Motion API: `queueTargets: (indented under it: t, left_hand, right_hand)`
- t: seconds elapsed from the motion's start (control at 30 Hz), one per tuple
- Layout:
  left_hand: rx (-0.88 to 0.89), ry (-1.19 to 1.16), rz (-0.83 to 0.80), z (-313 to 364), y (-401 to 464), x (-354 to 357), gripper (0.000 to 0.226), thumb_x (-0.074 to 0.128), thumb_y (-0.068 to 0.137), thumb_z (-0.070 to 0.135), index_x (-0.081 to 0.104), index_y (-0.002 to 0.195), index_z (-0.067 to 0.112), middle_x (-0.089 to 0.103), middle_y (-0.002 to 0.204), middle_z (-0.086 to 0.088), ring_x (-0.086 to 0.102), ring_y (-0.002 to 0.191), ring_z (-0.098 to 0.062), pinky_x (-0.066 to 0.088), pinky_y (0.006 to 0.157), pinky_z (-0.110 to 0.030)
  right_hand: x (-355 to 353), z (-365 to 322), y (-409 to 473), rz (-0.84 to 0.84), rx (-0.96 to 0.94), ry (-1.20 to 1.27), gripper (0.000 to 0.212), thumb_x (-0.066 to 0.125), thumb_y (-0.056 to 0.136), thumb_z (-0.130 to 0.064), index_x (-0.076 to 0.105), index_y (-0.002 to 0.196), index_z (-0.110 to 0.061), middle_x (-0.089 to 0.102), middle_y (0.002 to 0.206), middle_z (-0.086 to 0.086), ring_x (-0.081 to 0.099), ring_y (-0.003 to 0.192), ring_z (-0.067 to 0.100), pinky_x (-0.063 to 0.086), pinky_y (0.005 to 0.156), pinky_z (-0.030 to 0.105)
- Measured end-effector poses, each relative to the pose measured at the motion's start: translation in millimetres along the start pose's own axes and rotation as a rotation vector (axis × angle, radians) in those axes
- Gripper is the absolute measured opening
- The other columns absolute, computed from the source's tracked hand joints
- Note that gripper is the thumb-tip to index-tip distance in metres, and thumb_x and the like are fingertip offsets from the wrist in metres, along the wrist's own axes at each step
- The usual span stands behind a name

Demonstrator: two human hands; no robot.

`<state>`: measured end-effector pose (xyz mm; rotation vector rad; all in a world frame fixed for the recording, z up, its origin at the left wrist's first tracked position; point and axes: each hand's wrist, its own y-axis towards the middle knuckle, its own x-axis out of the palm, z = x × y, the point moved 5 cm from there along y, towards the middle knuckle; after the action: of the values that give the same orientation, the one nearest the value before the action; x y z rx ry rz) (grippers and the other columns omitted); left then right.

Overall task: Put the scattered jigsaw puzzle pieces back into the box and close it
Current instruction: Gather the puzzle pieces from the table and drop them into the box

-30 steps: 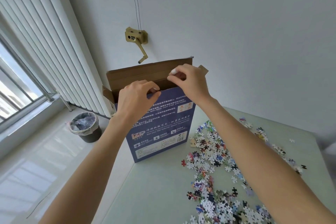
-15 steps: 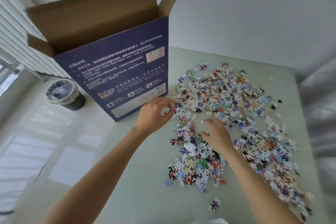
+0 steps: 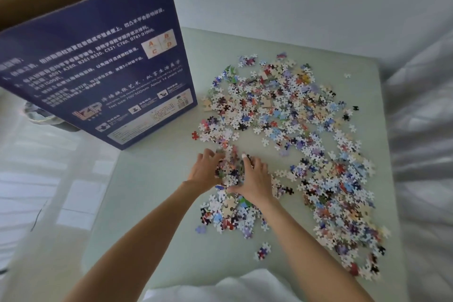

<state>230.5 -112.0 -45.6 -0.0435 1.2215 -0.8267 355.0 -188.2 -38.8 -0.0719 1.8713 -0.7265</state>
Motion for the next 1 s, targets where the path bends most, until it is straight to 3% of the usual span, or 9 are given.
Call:
queueTargets:
  t: [0.1, 0.2, 0.4, 0.6, 0.8, 1.0]
  left_hand:
    - [0.035, 0.003, 0.021, -1.2, -5.8, 1.5, 0.062, 0.068, 0.083, 0.025, 0.037, 0.136, 0.024, 0.04, 0.133, -0.007, 0.049, 0.115, -0.024, 0.044, 0.096, -0.03]
    - [0.037, -0.002, 0.016, -3.6, -9.4, 2.5, 0.058, 0.066, 0.085, 0.024, 0.038, 0.135, 0.024, 0.043, 0.13, -0.007, 0.055, 0.108, -0.024, 0.048, 0.091, -0.03]
    - [0.149, 0.04, 0.043, 5.3, -5.4, 3.2, 0.073, 0.072, 0.079, 0.028, 0.032, 0.14, 0.029, 0.032, 0.14, -0.001, 0.035, 0.124, -0.02, 0.047, 0.092, -0.029]
    - [0.179, 0.069, -0.021, 9.7, 0.0, 4.3, 0.057, 0.068, 0.082, 0.029, 0.041, 0.132, 0.029, 0.043, 0.129, 0.0, 0.044, 0.115, -0.018, 0.045, 0.091, -0.028]
    - [0.174, 0.032, 0.036, 4.5, -0.4, 0.9, 0.035, 0.061, 0.088, 0.027, 0.051, 0.121, 0.023, 0.053, 0.116, -0.002, 0.056, 0.101, -0.02, 0.05, 0.084, -0.028]
    - [0.101, -0.019, 0.091, -10.5, -2.6, -4.4, 0.026, 0.057, 0.092, 0.029, 0.061, 0.115, 0.021, 0.06, 0.113, 0.001, 0.061, 0.096, -0.018, 0.051, 0.084, -0.028]
  right_hand:
    - [0.3, -8.6, 1.9, 0.012, -0.038, 0.026, 0.097, 0.07, 0.067, -0.058, 0.022, 0.142, -0.02, 0.03, 0.139, 0.009, 0.036, 0.121, 0.026, 0.042, 0.093, 0.031]
    - [0.3, -9.9, 4.0, -0.002, -0.03, 0.082, 0.084, 0.074, 0.067, -0.052, 0.033, 0.132, -0.018, 0.034, 0.128, 0.008, 0.042, 0.111, 0.022, 0.046, 0.083, 0.027]
    - [-4.2, -5.6, 3.9, -0.022, -0.019, 0.116, 0.061, 0.074, 0.074, -0.037, 0.041, 0.119, -0.013, 0.042, 0.115, 0.007, 0.043, 0.089, 0.015, 0.038, 0.066, 0.022]
    - [-2.2, -2.1, -1.9, -0.065, -0.015, 0.137, 0.065, 0.073, 0.076, -0.035, 0.036, 0.124, -0.011, 0.051, 0.117, 0.008, 0.048, 0.087, 0.016, 0.039, 0.069, 0.024]
    - [-3.3, 3.1, -7.7, -0.08, -0.045, 0.116, 0.055, 0.071, 0.078, -0.037, 0.048, 0.124, -0.016, 0.061, 0.115, 0.003, 0.054, 0.107, 0.022, 0.048, 0.083, 0.031]
    - [-9.8, 6.5, -17.3, -0.067, -0.078, 0.2, 0.057, 0.066, 0.085, -0.029, 0.044, 0.135, -0.014, 0.05, 0.136, 0.006, 0.048, 0.122, 0.022, 0.039, 0.099, 0.033]
